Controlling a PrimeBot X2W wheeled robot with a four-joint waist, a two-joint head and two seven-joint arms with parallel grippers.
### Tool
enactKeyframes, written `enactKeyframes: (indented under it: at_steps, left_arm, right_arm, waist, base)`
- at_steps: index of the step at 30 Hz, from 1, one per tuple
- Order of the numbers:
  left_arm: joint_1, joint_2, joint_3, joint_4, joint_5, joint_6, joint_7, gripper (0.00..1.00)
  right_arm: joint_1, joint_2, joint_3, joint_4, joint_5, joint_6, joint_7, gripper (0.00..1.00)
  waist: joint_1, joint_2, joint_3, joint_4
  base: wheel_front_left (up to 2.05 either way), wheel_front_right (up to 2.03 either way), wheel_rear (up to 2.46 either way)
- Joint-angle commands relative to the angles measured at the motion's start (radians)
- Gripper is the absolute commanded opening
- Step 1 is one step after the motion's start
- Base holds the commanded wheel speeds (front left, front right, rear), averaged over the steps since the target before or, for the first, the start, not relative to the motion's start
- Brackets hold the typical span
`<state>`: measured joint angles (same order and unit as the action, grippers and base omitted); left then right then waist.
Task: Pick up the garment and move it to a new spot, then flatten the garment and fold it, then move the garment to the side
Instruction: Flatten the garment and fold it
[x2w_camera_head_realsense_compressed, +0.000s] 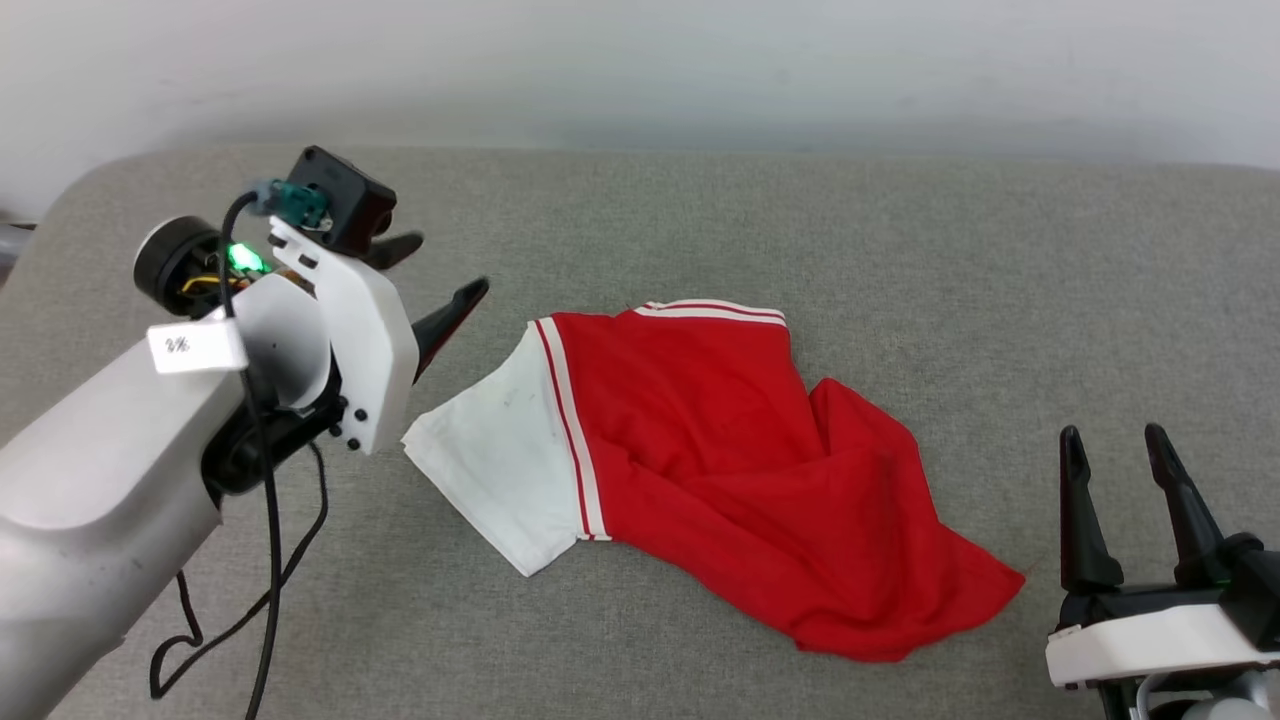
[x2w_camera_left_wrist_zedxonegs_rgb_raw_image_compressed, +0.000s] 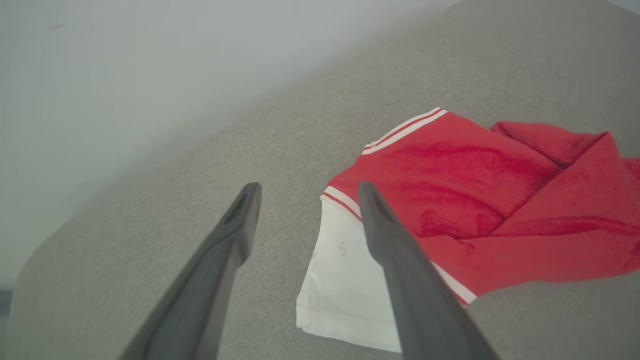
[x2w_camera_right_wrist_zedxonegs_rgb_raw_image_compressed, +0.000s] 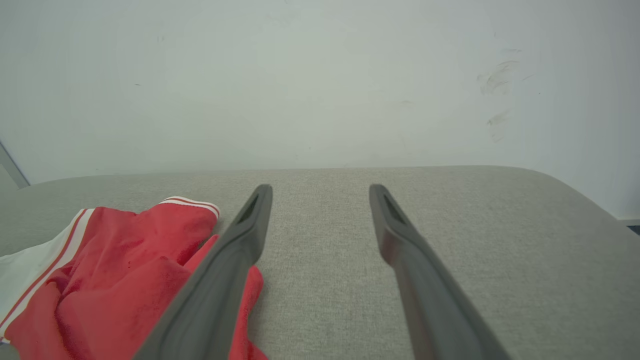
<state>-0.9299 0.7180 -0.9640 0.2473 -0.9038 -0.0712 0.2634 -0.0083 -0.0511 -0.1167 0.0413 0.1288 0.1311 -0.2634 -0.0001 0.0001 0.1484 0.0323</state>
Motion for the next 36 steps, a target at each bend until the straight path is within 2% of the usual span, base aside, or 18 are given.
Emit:
enactKeyframes:
  at_steps: [1, 11, 25, 30, 31, 32, 36]
  left_arm:
    - [-0.014, 0.011, -0.018, 0.010, -0.012, -0.011, 0.052, 1.00]
    - [-0.034, 0.002, -0.102, 0.110, -0.086, -0.039, 0.307, 1.00]
    - [-0.018, -0.041, -0.198, 0.288, -0.090, -0.056, 0.391, 1.00]
    - [0.025, -0.085, -0.248, 0.327, -0.105, -0.057, 0.377, 1.00]
    - [0.026, -0.094, -0.254, 0.323, -0.103, -0.058, 0.360, 0.63]
    - [0.023, -0.101, -0.257, 0.320, -0.103, -0.058, 0.342, 0.00]
    - [-0.015, -0.107, -0.266, 0.303, -0.108, -0.058, 0.276, 0.00]
  right_arm:
    - [-0.018, 0.002, 0.000, -0.003, -0.009, -0.001, -0.002, 1.00]
    - [-0.060, 0.002, -0.003, -0.014, -0.017, -0.001, -0.002, 1.00]
    - [-0.101, 0.002, -0.002, -0.023, -0.019, -0.001, -0.002, 1.00]
    - [-0.109, 0.002, -0.003, -0.020, -0.017, -0.001, -0.002, 1.00]
    - [-0.110, 0.002, -0.003, -0.019, -0.016, -0.001, -0.002, 1.00]
    - [-0.110, 0.002, -0.003, -0.019, -0.017, -0.001, -0.002, 1.00]
    - [-0.110, 0.002, -0.005, -0.014, -0.020, -0.001, -0.002, 1.00]
  waist:
    - [0.0001, -0.0001, 0.014, -0.008]
    - [0.0001, -0.0001, 0.093, -0.031]
    - [0.0001, -0.0001, 0.177, -0.056]
    - [0.0001, -0.0001, 0.187, -0.056]
    - [0.0001, -0.0001, 0.187, -0.055]
    - [0.0001, -0.0001, 0.187, -0.053]
    - [0.0001, -0.0001, 0.173, -0.043]
  base:
    - [0.00, 0.00, 0.00]
    - [0.00, 0.00, 0.00]
    - [0.00, 0.00, 0.00]
    - [0.00, 0.00, 0.00]
    - [0.00, 0.00, 0.00]
    - [0.00, 0.00, 0.00]
    - [0.00, 0.00, 0.00]
